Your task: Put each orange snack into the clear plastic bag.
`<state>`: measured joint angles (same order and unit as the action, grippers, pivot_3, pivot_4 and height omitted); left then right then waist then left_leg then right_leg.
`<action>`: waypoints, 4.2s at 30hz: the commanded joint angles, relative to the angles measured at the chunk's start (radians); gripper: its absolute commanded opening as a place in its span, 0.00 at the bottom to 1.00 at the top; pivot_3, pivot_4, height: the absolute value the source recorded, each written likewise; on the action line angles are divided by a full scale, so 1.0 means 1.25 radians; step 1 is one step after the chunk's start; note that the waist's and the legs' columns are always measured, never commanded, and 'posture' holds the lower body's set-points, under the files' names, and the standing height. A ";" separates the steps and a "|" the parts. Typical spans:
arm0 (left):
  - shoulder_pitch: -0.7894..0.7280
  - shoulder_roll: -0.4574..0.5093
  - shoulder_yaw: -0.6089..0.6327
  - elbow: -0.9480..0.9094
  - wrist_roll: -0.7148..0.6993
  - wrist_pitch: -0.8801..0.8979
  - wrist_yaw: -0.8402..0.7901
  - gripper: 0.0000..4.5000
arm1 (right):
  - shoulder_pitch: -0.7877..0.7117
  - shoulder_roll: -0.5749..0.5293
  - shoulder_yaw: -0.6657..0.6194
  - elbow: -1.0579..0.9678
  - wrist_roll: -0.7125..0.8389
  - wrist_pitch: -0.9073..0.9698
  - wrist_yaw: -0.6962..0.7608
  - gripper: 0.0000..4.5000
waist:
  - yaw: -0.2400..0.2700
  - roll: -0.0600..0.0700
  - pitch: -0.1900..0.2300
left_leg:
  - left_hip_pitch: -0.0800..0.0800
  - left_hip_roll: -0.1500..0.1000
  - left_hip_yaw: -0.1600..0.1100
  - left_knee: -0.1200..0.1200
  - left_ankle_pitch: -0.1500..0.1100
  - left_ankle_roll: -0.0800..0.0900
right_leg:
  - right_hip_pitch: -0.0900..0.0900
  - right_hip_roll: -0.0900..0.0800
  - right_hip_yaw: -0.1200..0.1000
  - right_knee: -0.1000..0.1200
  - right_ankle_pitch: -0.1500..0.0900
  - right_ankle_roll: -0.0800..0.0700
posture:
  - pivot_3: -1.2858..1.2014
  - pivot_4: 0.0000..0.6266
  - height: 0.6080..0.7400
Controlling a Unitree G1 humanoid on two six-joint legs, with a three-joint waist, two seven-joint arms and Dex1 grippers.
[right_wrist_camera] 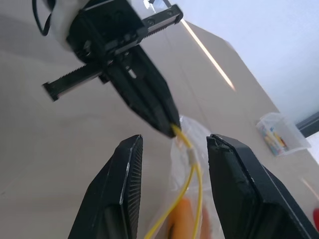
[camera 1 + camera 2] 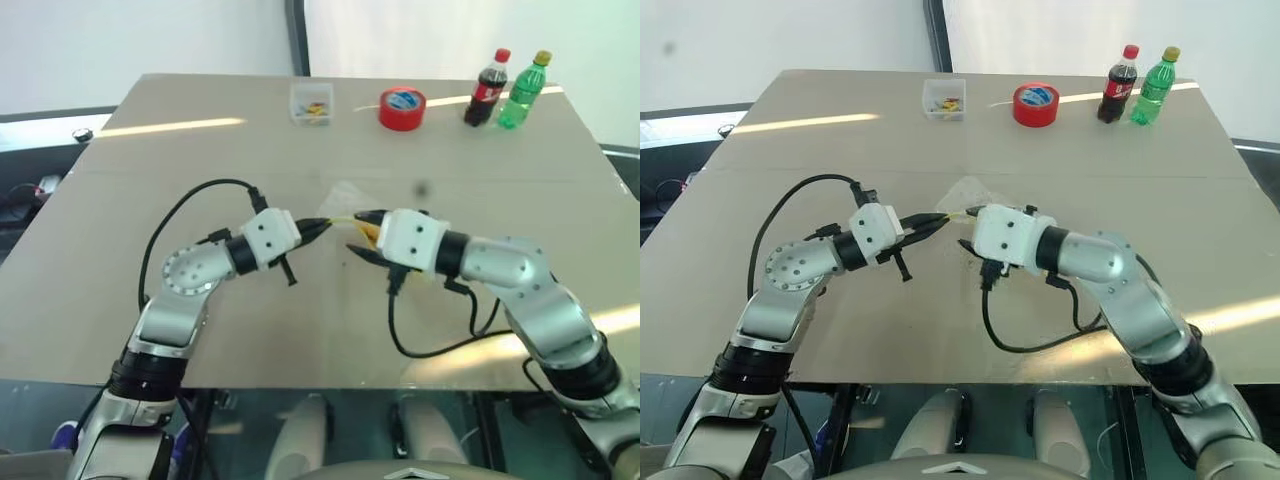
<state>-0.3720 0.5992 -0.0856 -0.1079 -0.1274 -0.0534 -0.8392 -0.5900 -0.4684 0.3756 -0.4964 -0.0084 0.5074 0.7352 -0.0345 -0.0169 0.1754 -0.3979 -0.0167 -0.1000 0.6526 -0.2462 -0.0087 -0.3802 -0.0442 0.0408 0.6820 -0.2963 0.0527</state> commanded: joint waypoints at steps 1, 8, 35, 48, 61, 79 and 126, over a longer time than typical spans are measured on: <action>-0.013 -0.003 0.005 -0.019 0.000 -0.001 0.006 0.00 | -0.027 0.011 0.011 0.036 -0.027 -0.041 -0.010 0.46 | 0.000 0.000 0.000 | 0.000 0.000 0.000 0.000 0.000 0.000 | 0.000 0.000 0.000 0.000 0.000 0.000 | 0.52 0.24 1.00; -0.014 -0.006 0.009 -0.024 -0.004 0.008 0.008 0.00 | -0.034 0.016 0.016 0.071 -0.066 -0.078 -0.016 0.35 | -0.001 0.000 0.000 | 0.000 0.000 0.000 -0.001 0.000 0.000 | 0.000 0.000 0.000 0.000 0.000 0.000 | 0.52 0.24 1.00; -0.013 -0.015 0.009 -0.041 -0.005 0.016 0.018 0.00 | -0.037 0.031 0.021 0.142 -0.145 -0.146 -0.009 0.35 | -0.002 0.000 0.000 | 0.000 0.000 0.000 -0.001 0.000 0.000 | -0.001 0.000 0.000 0.000 0.000 0.000 | 0.52 0.24 1.00; -0.007 -0.013 0.010 -0.044 -0.001 0.016 0.019 0.00 | -0.045 0.033 0.010 0.148 -0.151 -0.149 -0.009 0.35 | -0.002 0.000 0.000 | 0.000 0.000 0.000 -0.001 0.000 0.000 | -0.001 0.000 0.000 0.000 0.000 0.000 | 0.52 0.24 1.00; -0.007 -0.012 0.011 -0.038 -0.001 0.024 0.020 0.00 | -0.048 0.034 0.007 0.137 -0.155 -0.144 -0.010 0.01 | -0.002 0.000 0.000 | 0.000 0.000 0.000 -0.001 0.000 0.000 | -0.001 0.000 0.000 0.000 0.000 0.000 | 0.52 0.24 1.00; -0.042 -0.036 0.090 0.033 -0.044 0.078 0.101 0.00 | 0.038 -0.017 -0.022 0.115 -0.167 -0.132 -0.021 0.01 | -0.001 0.000 0.000 | 0.000 0.000 0.000 -0.001 0.000 0.000 | -0.001 0.000 0.000 0.000 0.000 0.000 | 0.52 0.24 1.00; -0.381 -0.069 0.083 0.371 -0.067 0.013 0.133 0.00 | -0.030 -0.270 -0.324 0.391 -0.119 -0.313 -0.211 0.01 | -0.003 0.000 0.000 | -0.003 -0.005 0.001 -0.001 0.002 -0.003 | -0.003 -0.002 0.001 -0.002 0.000 0.000 | 0.52 0.24 1.00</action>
<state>-0.8939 0.4555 -0.0587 0.3577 -0.2087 -0.0296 -0.6827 -0.6823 -0.7673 0.0876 -0.0220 -0.1571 0.0586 0.4957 -0.0383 -0.0173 0.1753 -0.4047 -0.0227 -0.0980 0.6502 -0.2436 -0.0127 -0.3872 -0.0466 0.0425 0.6787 -0.2962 0.0534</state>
